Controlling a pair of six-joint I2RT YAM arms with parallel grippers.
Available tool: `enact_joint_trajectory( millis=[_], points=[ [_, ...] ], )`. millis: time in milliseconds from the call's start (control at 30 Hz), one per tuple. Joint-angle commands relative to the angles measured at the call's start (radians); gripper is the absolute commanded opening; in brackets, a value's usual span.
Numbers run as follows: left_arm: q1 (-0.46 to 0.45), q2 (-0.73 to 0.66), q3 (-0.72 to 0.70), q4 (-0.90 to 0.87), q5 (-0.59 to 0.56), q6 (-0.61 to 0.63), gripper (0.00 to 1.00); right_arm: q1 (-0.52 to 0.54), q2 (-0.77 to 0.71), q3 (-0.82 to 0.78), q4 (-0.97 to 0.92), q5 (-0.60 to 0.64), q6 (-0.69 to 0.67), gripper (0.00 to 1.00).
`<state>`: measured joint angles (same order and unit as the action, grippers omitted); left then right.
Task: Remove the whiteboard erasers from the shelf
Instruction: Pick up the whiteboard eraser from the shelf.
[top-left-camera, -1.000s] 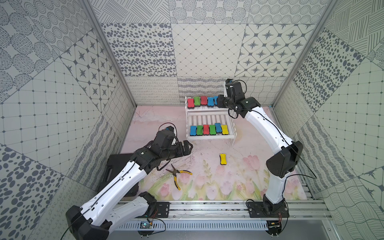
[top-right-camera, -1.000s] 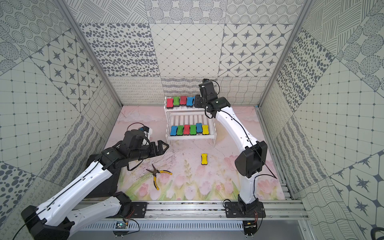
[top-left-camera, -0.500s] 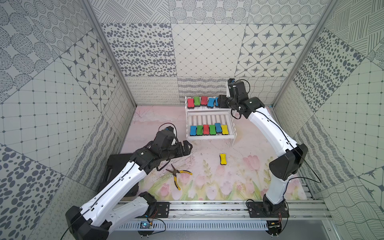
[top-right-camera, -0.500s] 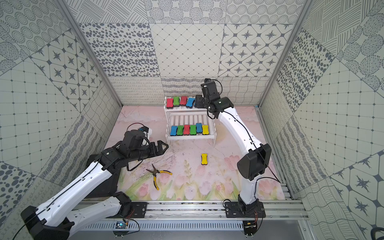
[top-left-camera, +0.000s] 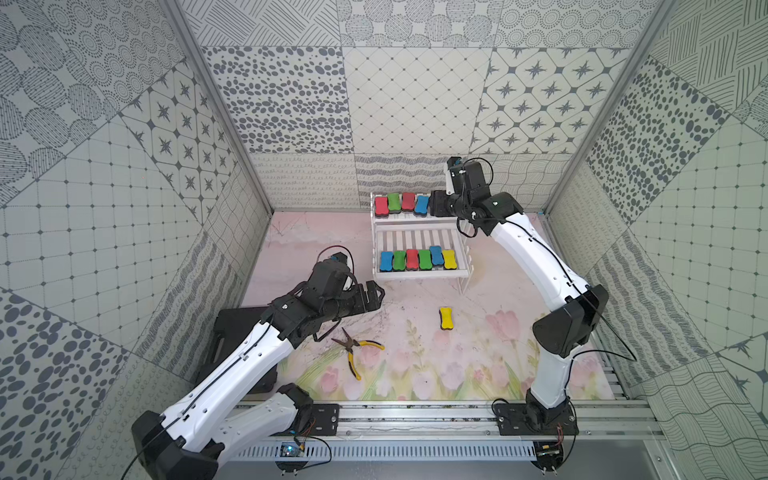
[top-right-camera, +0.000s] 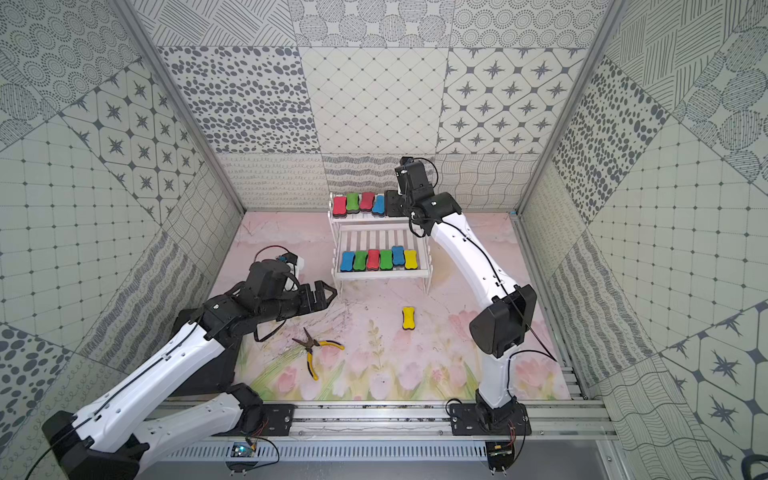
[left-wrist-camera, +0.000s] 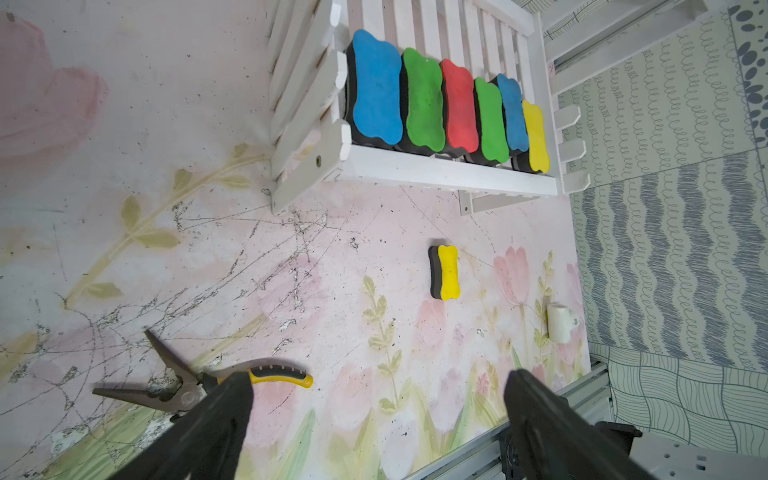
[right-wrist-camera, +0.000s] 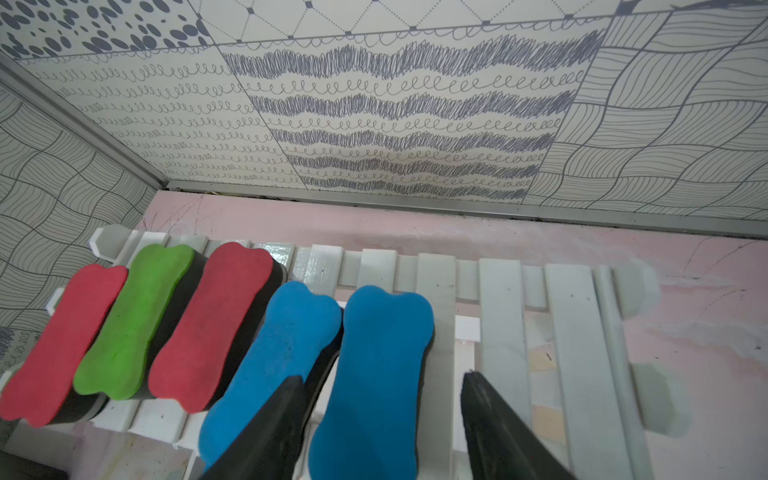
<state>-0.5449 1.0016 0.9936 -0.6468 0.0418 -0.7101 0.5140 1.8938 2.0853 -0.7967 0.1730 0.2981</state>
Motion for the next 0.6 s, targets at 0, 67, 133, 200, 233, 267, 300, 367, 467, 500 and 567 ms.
enact_joint_trajectory(
  millis=[0,67,133,200,233,267,300,367,467,500,567],
  points=[
    [0.002,0.005,0.008,-0.014,-0.011,0.022,0.99,0.001,0.021,0.016,0.002,0.009,-0.011,0.63],
    [0.002,0.007,0.009,-0.013,-0.011,0.023,0.99,-0.001,0.024,0.007,0.003,0.010,-0.008,0.62],
    [0.004,0.009,0.009,-0.013,-0.013,0.025,0.99,-0.003,0.026,-0.001,0.002,0.020,-0.007,0.61],
    [0.003,0.010,0.008,-0.013,-0.015,0.027,0.99,-0.006,0.022,-0.007,-0.002,0.035,0.001,0.60],
    [0.004,0.011,0.007,-0.013,-0.015,0.027,0.99,-0.009,0.018,-0.010,-0.002,0.042,0.004,0.60],
    [0.003,0.012,0.008,-0.013,-0.014,0.029,0.99,-0.011,0.016,-0.010,-0.002,0.051,0.006,0.60],
    [0.004,0.011,0.007,-0.012,-0.013,0.028,0.99,-0.012,0.014,-0.009,-0.002,0.050,0.006,0.60],
    [0.006,0.015,0.008,-0.009,-0.010,0.030,0.99,-0.014,0.020,0.008,-0.004,0.034,-0.005,0.61],
    [0.005,0.020,0.008,-0.007,-0.009,0.029,0.99,-0.012,0.037,0.044,-0.020,0.018,-0.007,0.63],
    [0.006,0.020,0.005,-0.008,-0.008,0.030,0.99,-0.013,0.041,0.049,-0.023,0.022,-0.004,0.63],
    [0.006,0.021,0.004,-0.007,-0.008,0.029,0.99,-0.012,0.043,0.053,-0.027,0.032,0.001,0.63]
  ],
)
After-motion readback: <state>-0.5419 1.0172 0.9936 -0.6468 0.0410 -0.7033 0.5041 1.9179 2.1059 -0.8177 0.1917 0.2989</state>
